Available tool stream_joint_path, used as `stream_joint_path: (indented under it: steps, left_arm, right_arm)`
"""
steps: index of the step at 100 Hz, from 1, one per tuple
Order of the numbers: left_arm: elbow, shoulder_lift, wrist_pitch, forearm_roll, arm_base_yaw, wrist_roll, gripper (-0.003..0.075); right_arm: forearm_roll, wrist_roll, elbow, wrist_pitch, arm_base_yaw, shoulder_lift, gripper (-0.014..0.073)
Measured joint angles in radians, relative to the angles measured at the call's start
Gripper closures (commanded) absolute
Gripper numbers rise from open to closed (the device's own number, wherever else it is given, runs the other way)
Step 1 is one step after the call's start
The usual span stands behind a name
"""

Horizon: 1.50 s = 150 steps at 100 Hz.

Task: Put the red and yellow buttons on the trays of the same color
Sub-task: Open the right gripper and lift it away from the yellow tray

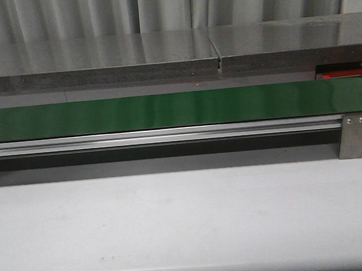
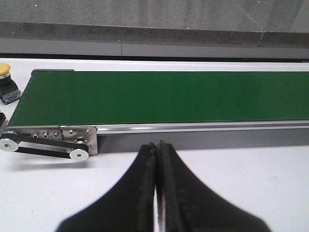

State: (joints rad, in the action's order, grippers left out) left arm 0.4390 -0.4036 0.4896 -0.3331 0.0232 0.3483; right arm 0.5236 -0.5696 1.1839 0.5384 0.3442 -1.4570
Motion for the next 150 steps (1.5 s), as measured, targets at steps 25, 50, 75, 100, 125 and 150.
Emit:
stream_joint_path:
  steps: [25,50,75,100,125,150]
  left_arm:
    - [0.000,0.000,0.000,0.000,0.000,0.000,0.0739]
    - [0.000,0.000,0.000,0.000,0.000,0.000,0.0739]
    - [0.000,0.000,0.000,0.000,0.000,0.000,0.0739]
    - [0.000,0.000,0.000,0.000,0.000,0.000,0.0739]
    - [0.000,0.000,0.000,0.000,0.000,0.000,0.0739]
    - [0.000,0.000,0.000,0.000,0.000,0.000,0.0739]
  right_arm:
    - [0.004,-0.018,-0.134,0.001,-0.110,0.264,-0.0045]
    - [0.004,-0.023,-0.336,0.006,-0.125,0.509,0.0286]
    - [0.006,-0.023,-0.476,0.029,-0.125,0.688,0.0656]
    - [0.006,-0.024,-0.490,0.035,-0.125,0.717,0.0660]
    - [0.008,-0.024,-0.491,0.037,-0.125,0.717,0.0660]
    - [0.008,-0.024,-0.494,0.037,-0.125,0.717,0.0660]
